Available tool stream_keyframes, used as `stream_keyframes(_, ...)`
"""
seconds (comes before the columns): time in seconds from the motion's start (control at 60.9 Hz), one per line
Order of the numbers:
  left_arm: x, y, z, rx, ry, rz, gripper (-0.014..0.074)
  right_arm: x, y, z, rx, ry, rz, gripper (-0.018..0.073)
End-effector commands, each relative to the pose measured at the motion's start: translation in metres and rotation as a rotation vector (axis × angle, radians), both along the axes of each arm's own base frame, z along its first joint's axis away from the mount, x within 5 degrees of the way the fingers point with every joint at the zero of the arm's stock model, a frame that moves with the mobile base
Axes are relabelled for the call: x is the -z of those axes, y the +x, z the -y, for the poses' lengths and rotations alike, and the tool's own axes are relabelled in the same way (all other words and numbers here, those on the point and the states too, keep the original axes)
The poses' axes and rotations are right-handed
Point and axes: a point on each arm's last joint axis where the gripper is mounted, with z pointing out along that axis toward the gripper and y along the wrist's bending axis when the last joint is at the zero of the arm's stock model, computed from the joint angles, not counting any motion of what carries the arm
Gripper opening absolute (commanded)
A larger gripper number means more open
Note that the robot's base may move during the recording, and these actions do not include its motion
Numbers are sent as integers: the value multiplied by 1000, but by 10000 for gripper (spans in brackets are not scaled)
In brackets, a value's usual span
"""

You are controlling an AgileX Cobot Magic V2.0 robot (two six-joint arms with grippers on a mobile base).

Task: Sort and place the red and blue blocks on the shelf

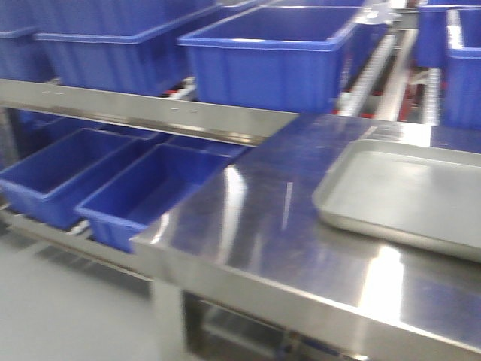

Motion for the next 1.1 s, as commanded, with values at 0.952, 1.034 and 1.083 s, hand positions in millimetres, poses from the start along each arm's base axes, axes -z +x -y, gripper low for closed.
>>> stream_keyframes(0.952,-15,3,1,14,-3,96,134,-17,3,1,11,-9,116,57)
stream_keyframes(1.034,-15,3,1,14,-3,96,134,-17,3,1,11,-9,116,57)
stream_keyframes(1.083,-15,3,1,14,-3,96,134,-17,3,1,11,-9,116,57)
